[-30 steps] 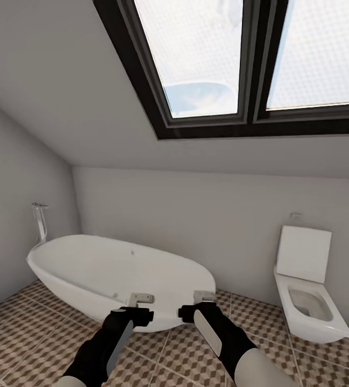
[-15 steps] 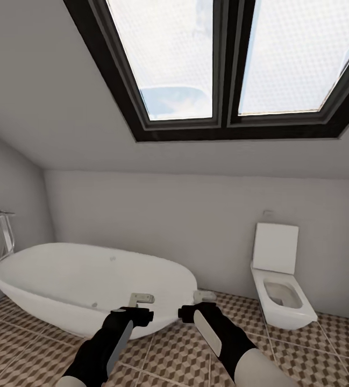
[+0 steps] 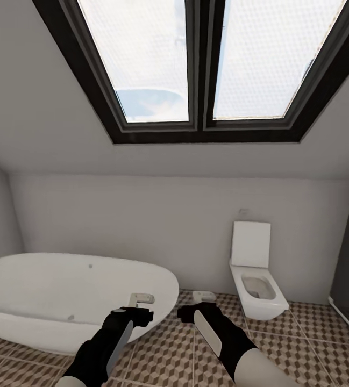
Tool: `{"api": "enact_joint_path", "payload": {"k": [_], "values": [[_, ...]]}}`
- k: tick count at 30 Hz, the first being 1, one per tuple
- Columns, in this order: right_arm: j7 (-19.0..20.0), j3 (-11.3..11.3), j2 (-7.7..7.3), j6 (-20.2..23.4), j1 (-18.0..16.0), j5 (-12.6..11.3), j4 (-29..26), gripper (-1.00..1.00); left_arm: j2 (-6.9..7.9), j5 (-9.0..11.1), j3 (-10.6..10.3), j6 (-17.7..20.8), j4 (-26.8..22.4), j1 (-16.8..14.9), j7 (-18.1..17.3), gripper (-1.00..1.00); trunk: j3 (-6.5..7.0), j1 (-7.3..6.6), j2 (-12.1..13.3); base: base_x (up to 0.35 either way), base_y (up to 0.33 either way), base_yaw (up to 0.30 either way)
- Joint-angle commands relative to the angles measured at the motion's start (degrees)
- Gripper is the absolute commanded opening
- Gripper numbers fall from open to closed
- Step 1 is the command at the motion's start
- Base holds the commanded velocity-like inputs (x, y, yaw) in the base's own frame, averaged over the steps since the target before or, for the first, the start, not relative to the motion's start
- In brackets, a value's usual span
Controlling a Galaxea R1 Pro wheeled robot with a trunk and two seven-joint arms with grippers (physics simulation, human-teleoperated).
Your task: Take the four mousetraps from the cabinet in the bathroom and place them on the bathroom floor. Make sure all four end up on the same floor surface, and ensure that at least two of them are either under or directly next to the same bathroom sink.
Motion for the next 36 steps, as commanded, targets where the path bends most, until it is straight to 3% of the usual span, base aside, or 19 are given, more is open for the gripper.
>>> {"api": "enact_joint_path", "payload": {"k": [1,36], "values": [[-0.3,0.3,-0.03,0.1,0.0,-0.6,0.0,1.00,0.04,0.6,-0.1,0.2,-0.1,0.0,0.5,1.00,0.02,0.03,0.0,0.000,0.000,-0.264],[1.1,0.2,-1.19,0.1,0.2,-0.7,0.0,1.00,0.04,0.5,0.1,0.1,-0.1,0.0,0.5,1.00,1.70,0.03,0.0,0.000,0.000,-0.267]]}}
